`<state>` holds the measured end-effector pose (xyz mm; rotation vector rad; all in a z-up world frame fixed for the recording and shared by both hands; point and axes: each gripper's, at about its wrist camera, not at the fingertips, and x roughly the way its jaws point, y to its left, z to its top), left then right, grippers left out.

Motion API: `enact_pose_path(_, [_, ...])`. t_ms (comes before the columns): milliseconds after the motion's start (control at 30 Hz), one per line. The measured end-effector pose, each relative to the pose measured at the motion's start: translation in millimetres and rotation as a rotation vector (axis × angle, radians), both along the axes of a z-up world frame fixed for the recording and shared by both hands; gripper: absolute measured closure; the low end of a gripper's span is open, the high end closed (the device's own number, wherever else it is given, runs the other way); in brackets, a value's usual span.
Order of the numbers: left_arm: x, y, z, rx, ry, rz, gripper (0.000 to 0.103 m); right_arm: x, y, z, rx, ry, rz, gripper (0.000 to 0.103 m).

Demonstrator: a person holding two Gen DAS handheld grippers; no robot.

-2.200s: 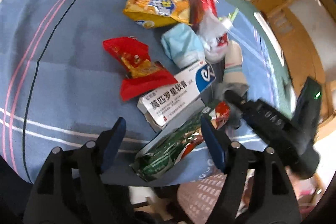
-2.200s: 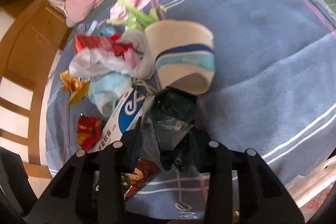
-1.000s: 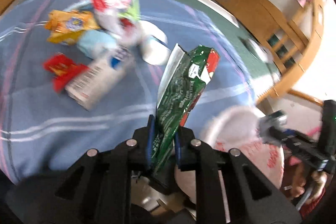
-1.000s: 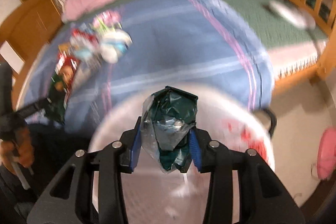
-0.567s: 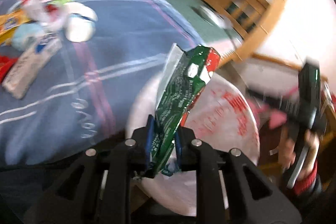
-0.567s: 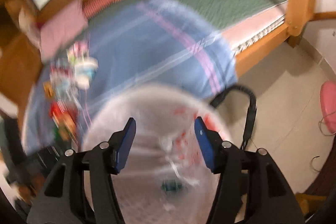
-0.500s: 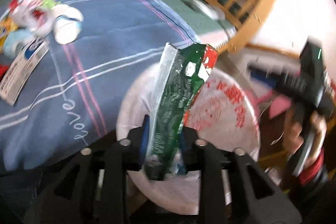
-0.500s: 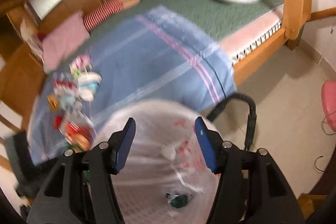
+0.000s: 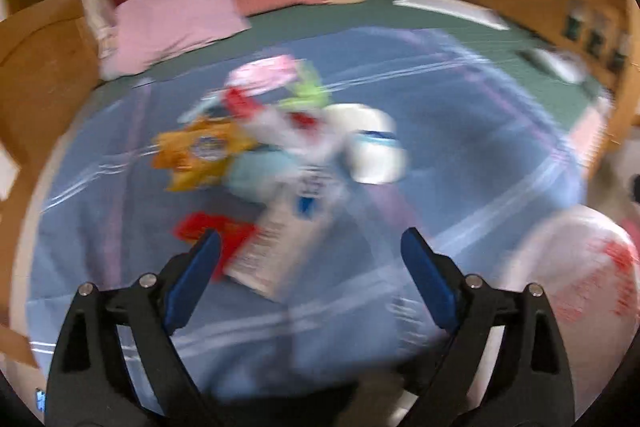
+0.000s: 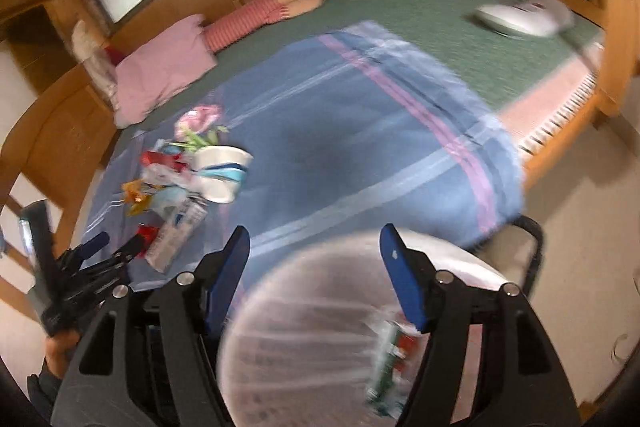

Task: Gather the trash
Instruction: 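Grasp the white-and-blue paper cup with the right gripper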

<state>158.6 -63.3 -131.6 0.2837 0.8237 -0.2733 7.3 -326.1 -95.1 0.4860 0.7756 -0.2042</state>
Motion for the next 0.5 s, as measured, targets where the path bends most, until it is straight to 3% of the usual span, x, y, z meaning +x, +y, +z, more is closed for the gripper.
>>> enact_pose_path(33, [8.1,9.7,-2.6,0.013,0.001,0.042,0.012,16.0,7.8,1.2,-0.002,-0.009,0.018,0.036])
enact_pose_path(100, [31.5,41.2,-16.4,-0.04,0.112,0.197,0.012,44.6,20.4,0.2,0.001,-0.033,0.041,0.036])
enact_pose_path(167, [42.8,80.0,-26.8,-0.19,0.213,0.363,0.012,83.4,35.4,-8.4,0.029,-0.048,0.074,0.035])
enact_pose_path(233, [43.0,112.6,-26.2,-0.36,0.234,0.479,0.012,118.6,48.0,-22.3,0.055,-0.015,0.086,0.034])
enact_pose_path(333, [42.0,132.9,-30.4,-0.454,0.255,0.537,0.012,176.1,67.6,-51.9,0.034,0.074,0.087,0.034])
enact_pose_path(433, [44.3,140.5,-38.6,-0.496,0.299,0.566,0.011,219.4,85.2,-79.6,-0.054,0.183,0.083,0.034])
enact_pose_path(500, [43.7,142.2,-41.1,-0.509,0.314,0.576,0.01,241.2,96.3,-91.5,-0.081,0.194,0.105,0.031])
